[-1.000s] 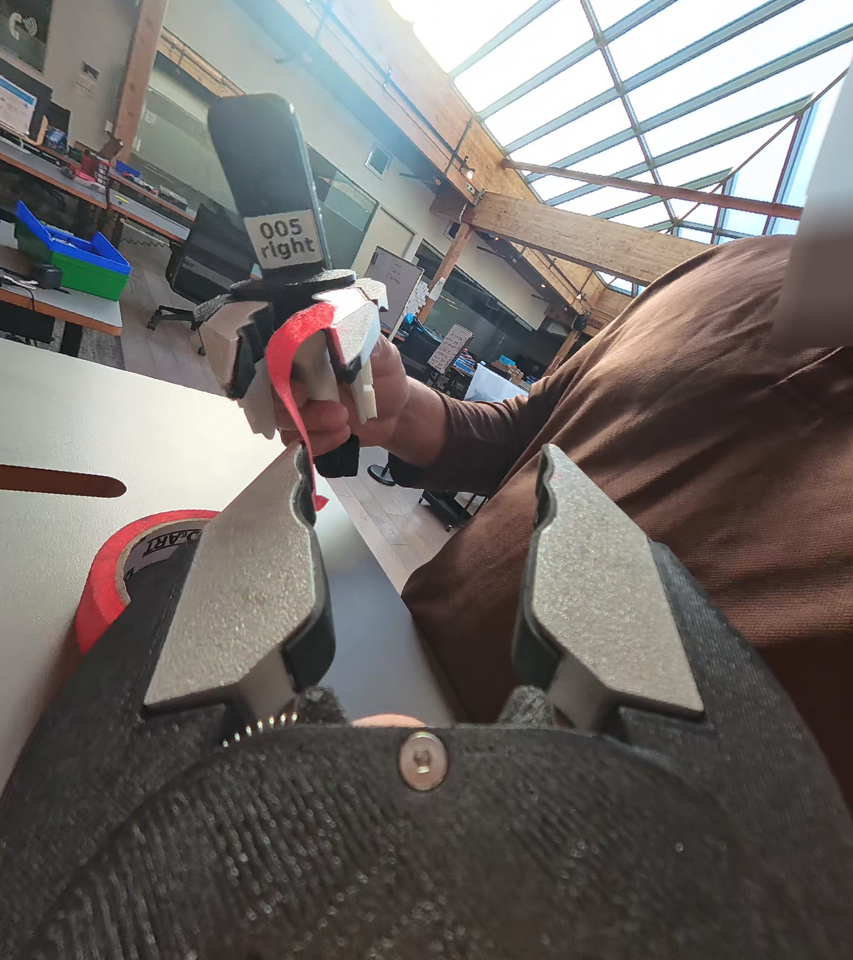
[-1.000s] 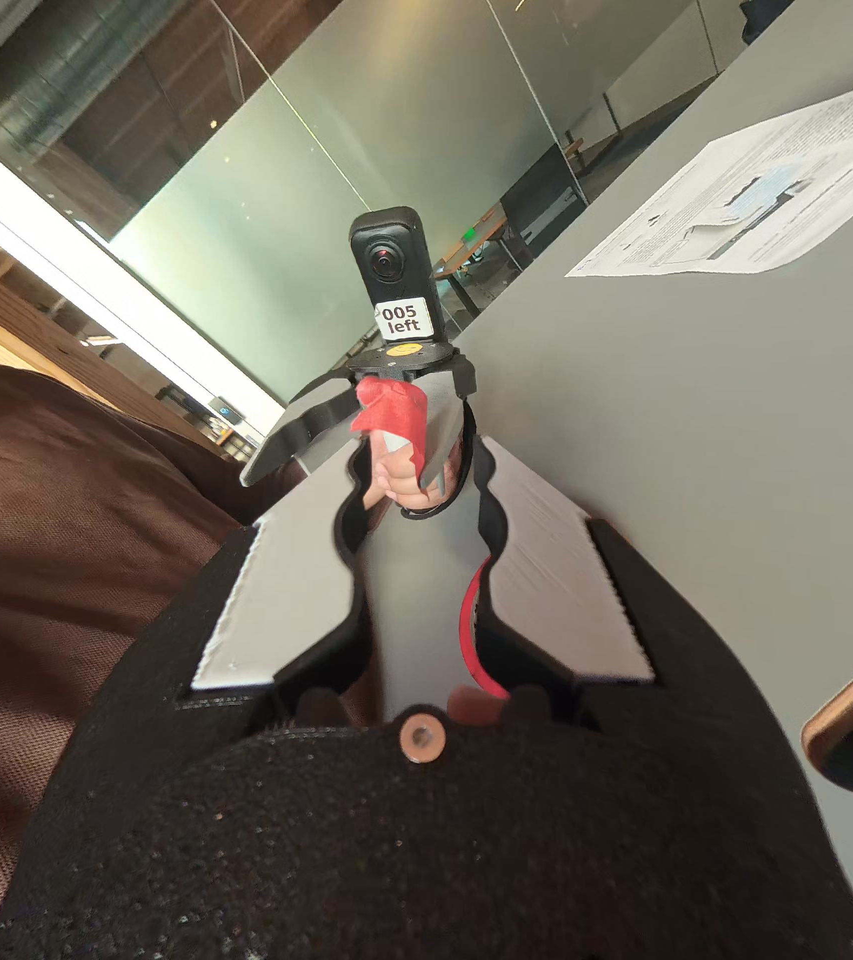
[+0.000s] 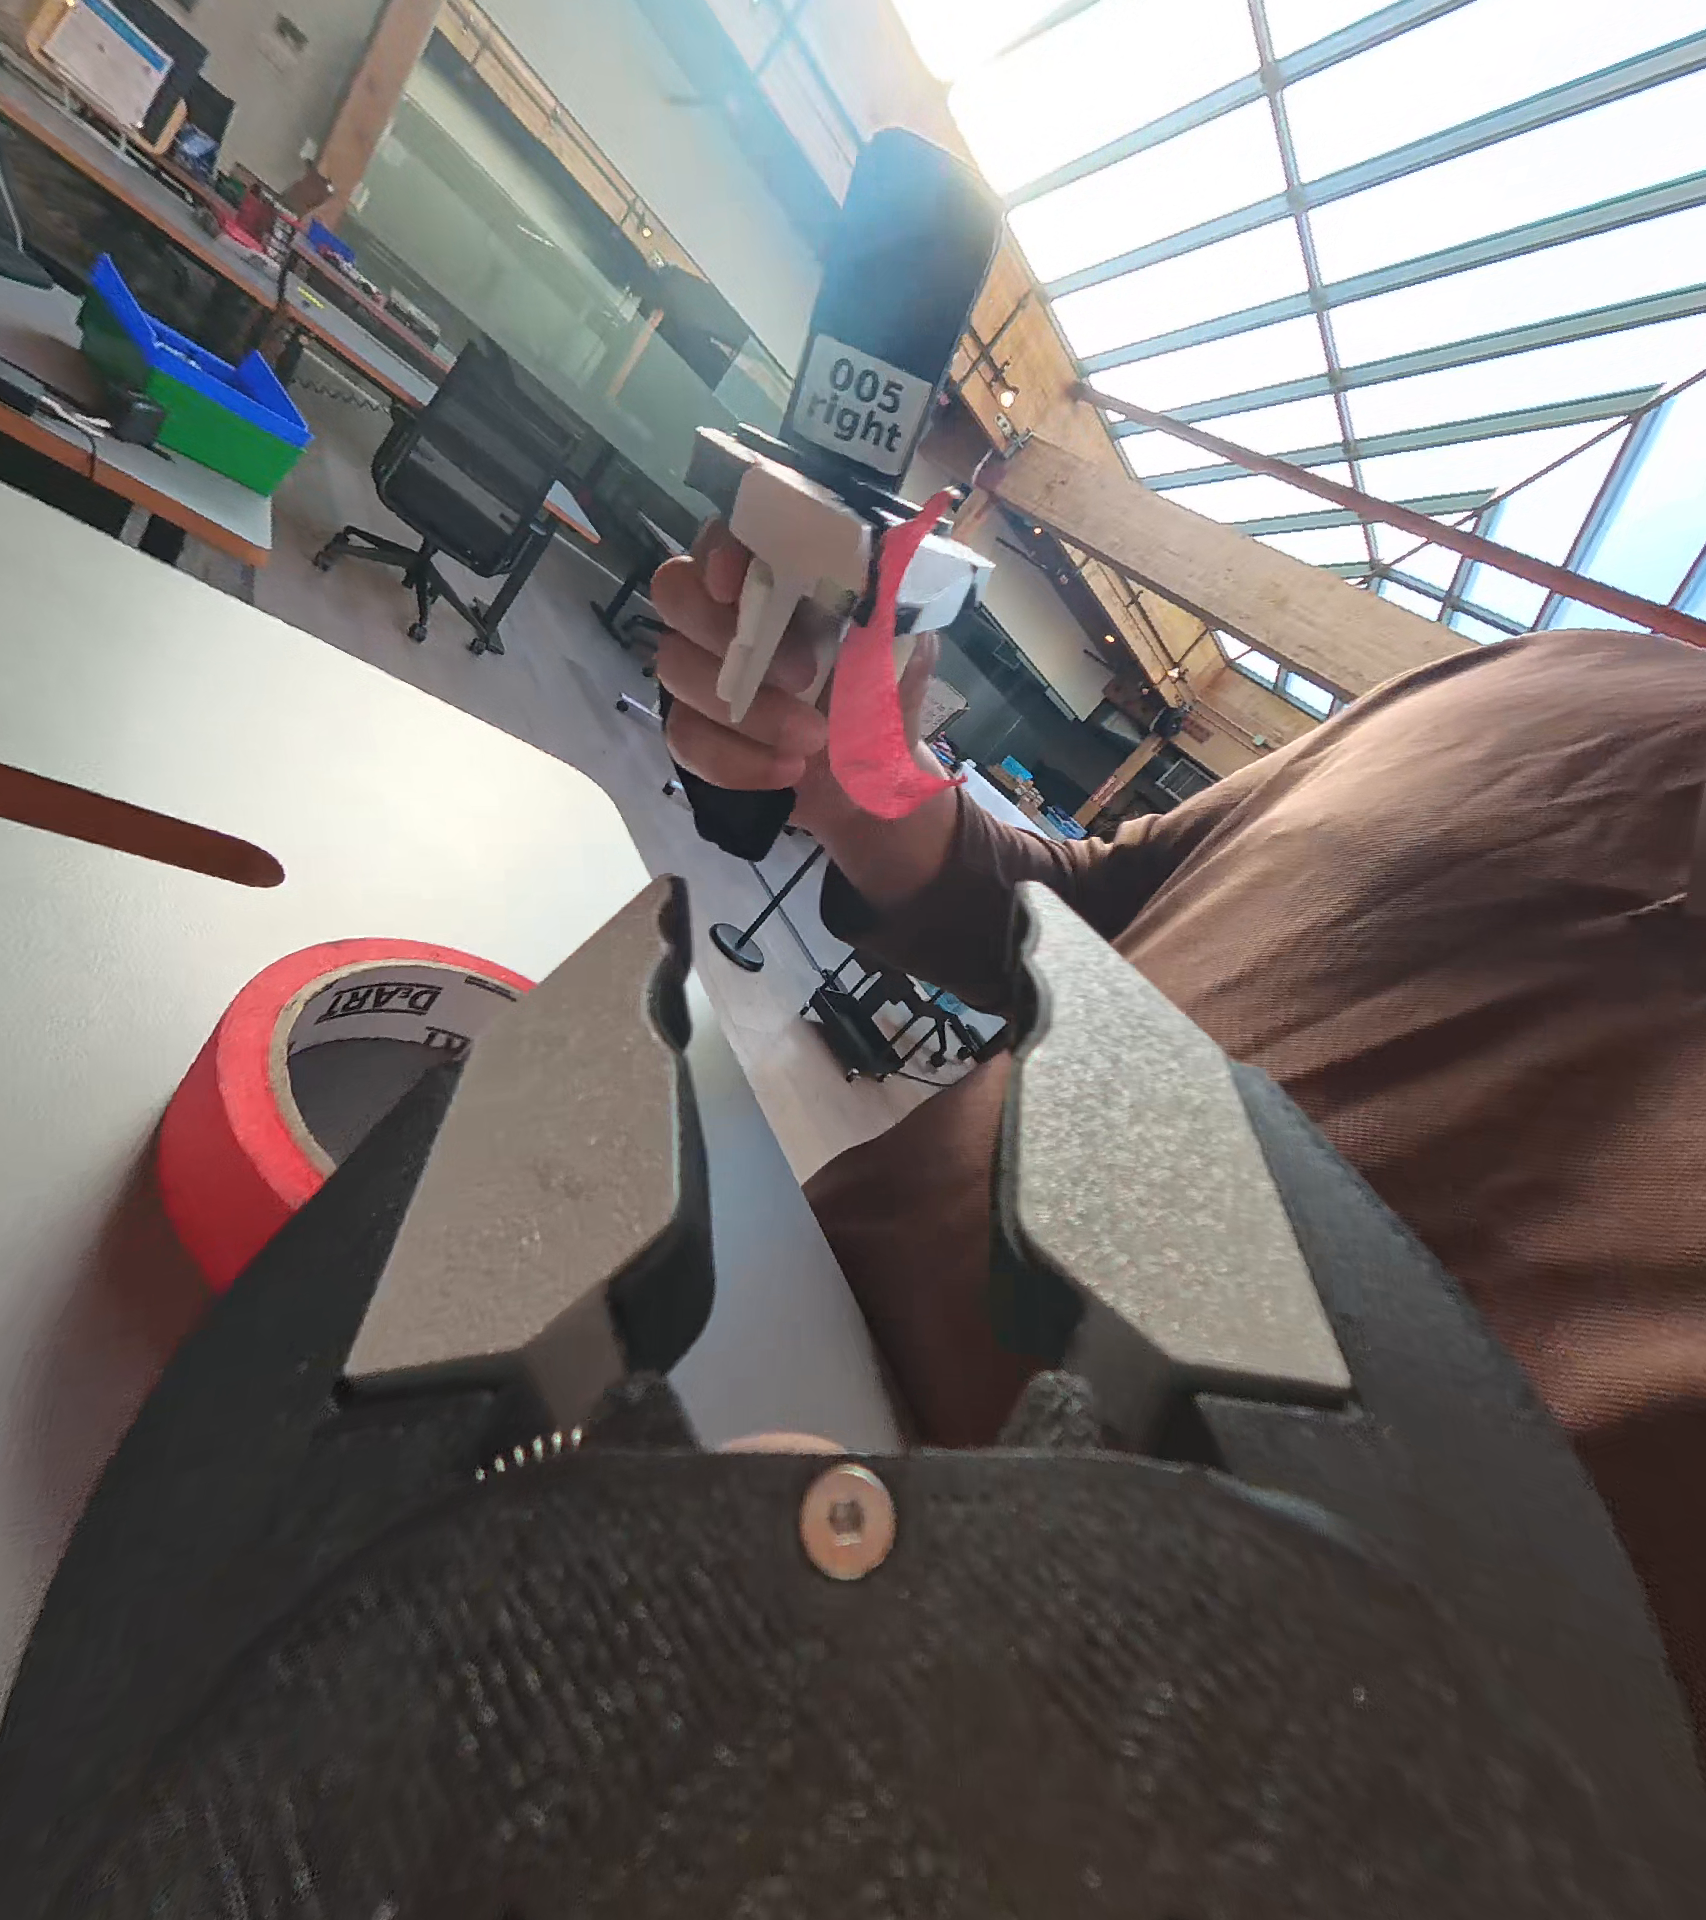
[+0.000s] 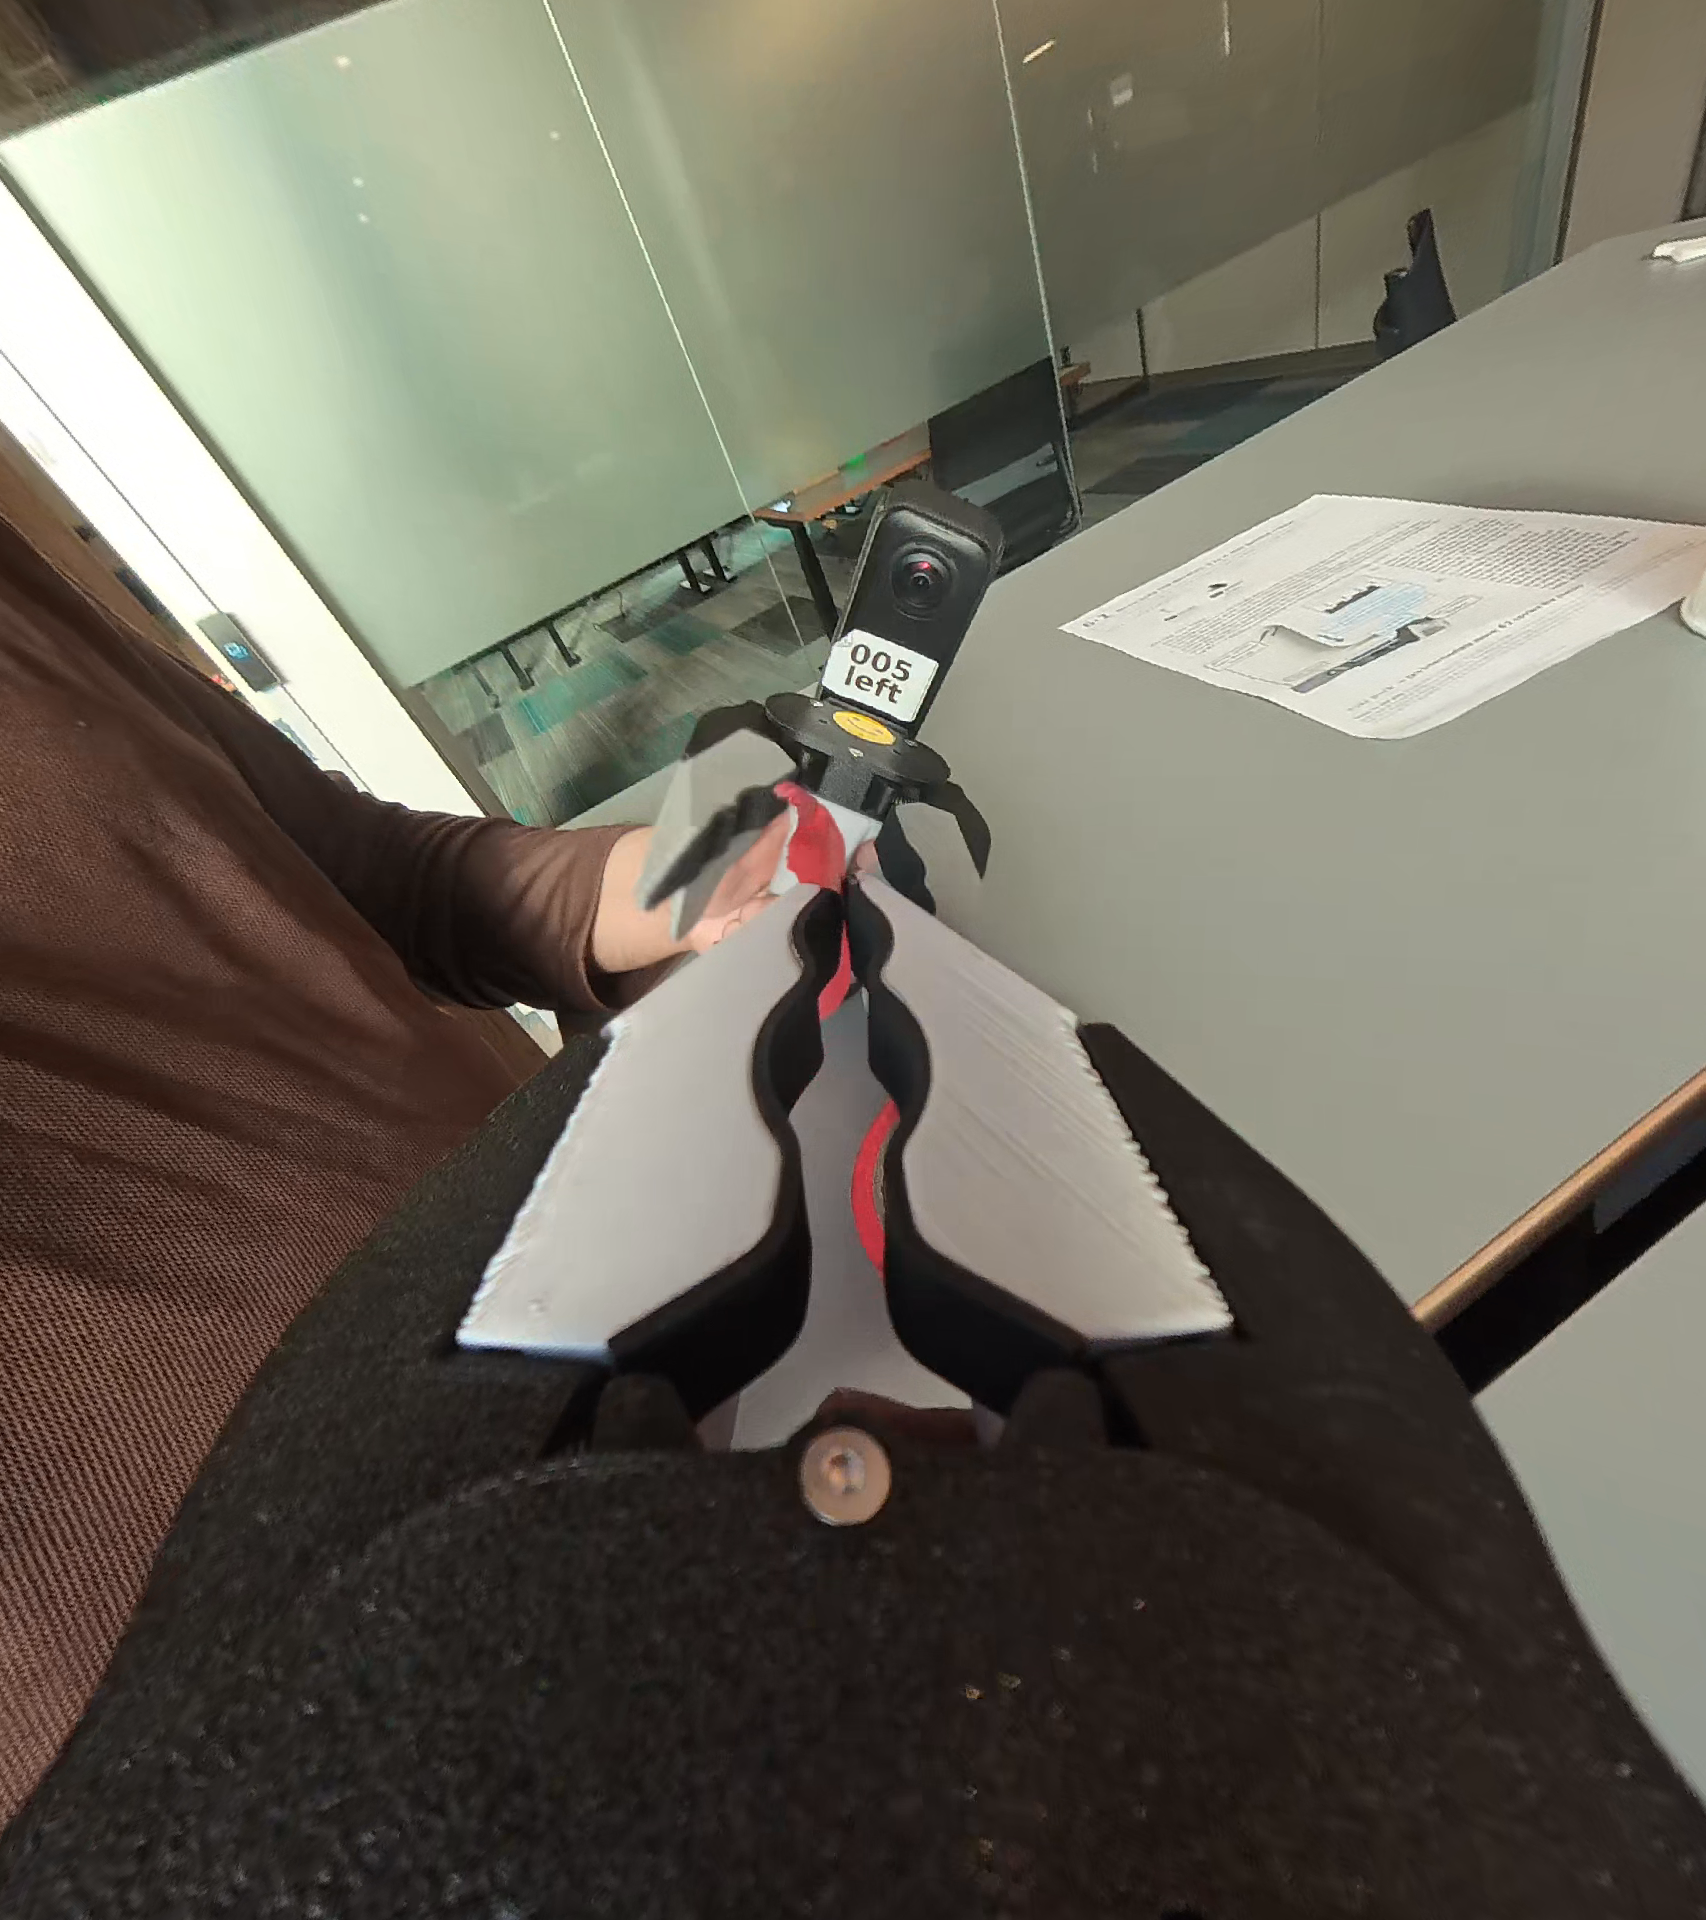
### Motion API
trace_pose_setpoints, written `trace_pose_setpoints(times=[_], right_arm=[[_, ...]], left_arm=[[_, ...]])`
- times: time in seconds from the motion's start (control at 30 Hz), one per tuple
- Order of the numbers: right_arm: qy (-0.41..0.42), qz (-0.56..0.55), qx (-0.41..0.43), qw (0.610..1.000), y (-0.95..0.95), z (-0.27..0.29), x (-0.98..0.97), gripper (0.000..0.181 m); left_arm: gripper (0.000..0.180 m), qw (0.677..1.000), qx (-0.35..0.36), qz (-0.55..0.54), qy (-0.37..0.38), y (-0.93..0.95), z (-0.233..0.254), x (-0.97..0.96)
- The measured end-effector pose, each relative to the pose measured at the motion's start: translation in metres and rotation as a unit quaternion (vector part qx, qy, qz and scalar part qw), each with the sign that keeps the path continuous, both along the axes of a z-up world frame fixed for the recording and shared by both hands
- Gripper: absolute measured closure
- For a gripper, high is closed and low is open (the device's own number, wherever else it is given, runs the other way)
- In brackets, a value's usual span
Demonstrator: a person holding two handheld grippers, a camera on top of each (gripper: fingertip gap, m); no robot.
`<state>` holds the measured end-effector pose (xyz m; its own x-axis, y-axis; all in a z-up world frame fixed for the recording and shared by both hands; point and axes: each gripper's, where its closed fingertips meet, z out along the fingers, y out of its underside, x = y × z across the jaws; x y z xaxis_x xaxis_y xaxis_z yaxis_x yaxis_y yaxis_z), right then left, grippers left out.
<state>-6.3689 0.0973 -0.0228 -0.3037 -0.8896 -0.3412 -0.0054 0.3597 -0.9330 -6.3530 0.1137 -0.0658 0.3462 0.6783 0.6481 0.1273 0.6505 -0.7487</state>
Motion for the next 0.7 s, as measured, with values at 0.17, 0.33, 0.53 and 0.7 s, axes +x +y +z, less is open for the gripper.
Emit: trace_pose_setpoints(times=[0.17,0.33,0.53,0.7], right_arm=[[0.004,-0.028,-0.017,0.999,-0.004,-0.003,0.002,0.181],[0.029,-0.02,-0.026,0.999,-0.001,-0.011,0.015,0.181],[0.035,-0.048,-0.024,0.998,-0.009,-0.009,0.013,0.181],[0.048,-0.069,-0.05,0.995,-0.012,-0.002,0.005,0.181]], left_arm=[[0.15,0.999,-0.02,0.036,-0.027,-0.009,-0.005,-0.002],[0.145,0.998,-0.042,0.053,-0.012,-0.009,0.013,-0.006],[0.151,0.998,-0.049,0.033,-0.01,0.0,0.017,-0.006],[0.137,0.995,-0.05,0.07,-0.049,-0.014,0.013,-0.002]])
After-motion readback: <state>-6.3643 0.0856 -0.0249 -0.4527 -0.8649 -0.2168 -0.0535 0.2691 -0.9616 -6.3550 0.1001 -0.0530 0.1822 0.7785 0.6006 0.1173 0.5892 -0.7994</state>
